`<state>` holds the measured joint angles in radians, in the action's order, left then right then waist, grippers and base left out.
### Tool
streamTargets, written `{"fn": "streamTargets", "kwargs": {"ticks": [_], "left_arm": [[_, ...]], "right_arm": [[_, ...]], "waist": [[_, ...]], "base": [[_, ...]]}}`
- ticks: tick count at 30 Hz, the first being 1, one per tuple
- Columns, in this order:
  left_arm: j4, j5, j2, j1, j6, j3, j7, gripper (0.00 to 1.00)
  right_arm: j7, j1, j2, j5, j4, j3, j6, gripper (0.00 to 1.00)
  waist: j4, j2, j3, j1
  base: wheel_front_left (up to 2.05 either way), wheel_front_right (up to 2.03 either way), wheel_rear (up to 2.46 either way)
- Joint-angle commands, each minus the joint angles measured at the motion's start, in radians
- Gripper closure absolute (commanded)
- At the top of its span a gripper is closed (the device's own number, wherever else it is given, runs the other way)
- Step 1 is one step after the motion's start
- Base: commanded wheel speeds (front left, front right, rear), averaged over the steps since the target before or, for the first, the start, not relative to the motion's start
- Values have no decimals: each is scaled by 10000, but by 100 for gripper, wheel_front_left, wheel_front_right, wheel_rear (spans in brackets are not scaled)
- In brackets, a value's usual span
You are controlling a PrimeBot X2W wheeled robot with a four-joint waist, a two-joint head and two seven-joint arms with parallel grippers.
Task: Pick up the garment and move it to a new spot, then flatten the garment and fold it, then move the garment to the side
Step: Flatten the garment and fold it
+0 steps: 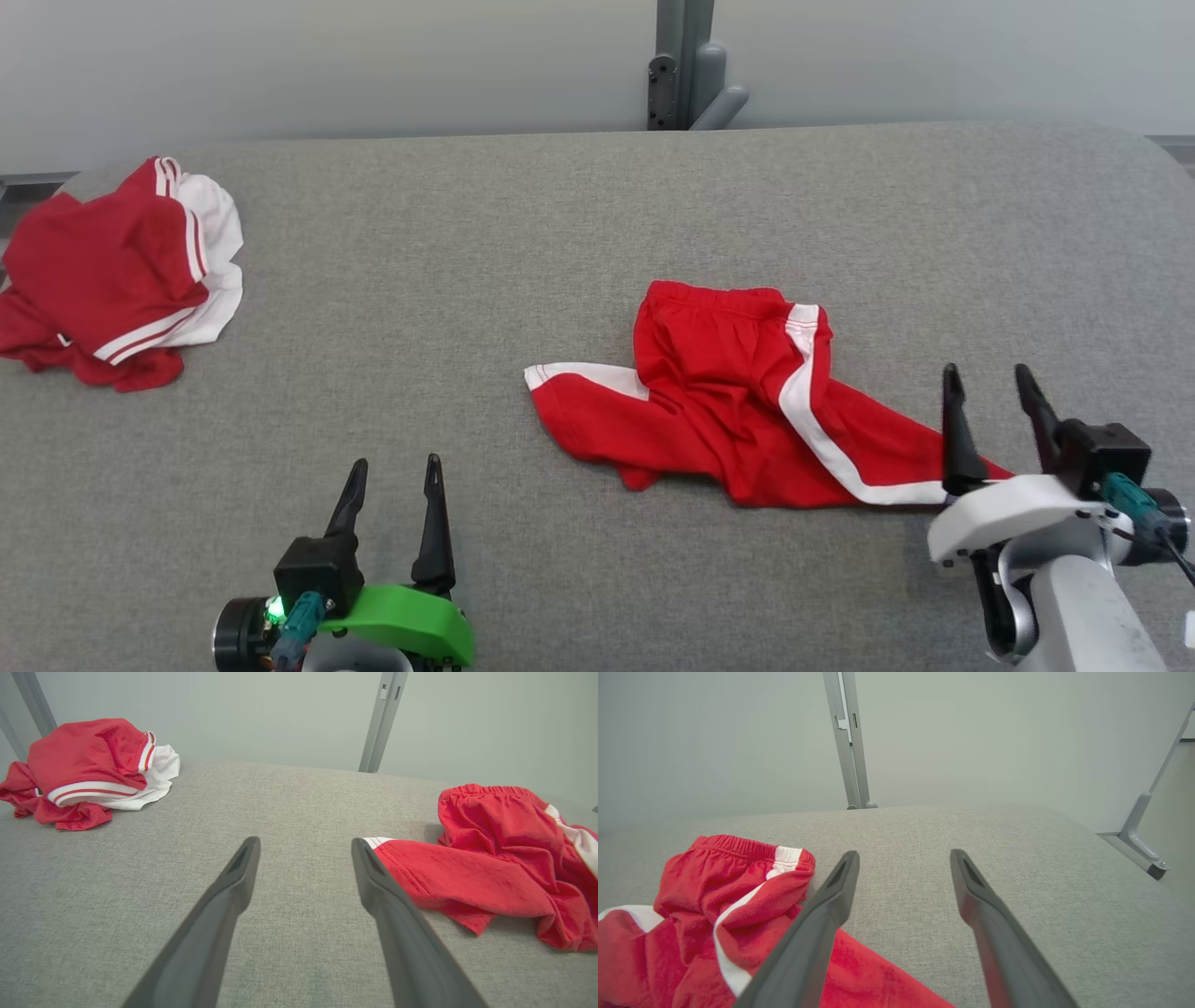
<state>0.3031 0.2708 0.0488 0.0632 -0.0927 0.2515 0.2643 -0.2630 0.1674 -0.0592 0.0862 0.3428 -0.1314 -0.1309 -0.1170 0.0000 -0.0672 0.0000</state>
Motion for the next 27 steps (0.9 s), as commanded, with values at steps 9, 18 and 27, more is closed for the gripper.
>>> {"fn": "streamTargets", "kwargs": {"ticks": [9, 18, 27], "left_arm": [[13, 204, 28, 279, -85, 114, -1, 0], [14, 311, 26, 262, -135, 254, -3, 0], [78, 235, 28, 57, -166, 225, -3, 0]], "right_arm": [[932, 1932, -575, 2022, 2127, 1857, 5, 0], [3056, 2880, -1381, 3790, 3674, 3367, 3, 29], [2217, 3086, -1678, 4462, 3367, 4272, 3, 100]], "waist": [[-1083, 0, -337, 0], [-1760, 0, -339, 0], [-1809, 0, -60, 0]], "base": [[0, 0, 0], [0, 0, 0], [0, 0, 0]]}}
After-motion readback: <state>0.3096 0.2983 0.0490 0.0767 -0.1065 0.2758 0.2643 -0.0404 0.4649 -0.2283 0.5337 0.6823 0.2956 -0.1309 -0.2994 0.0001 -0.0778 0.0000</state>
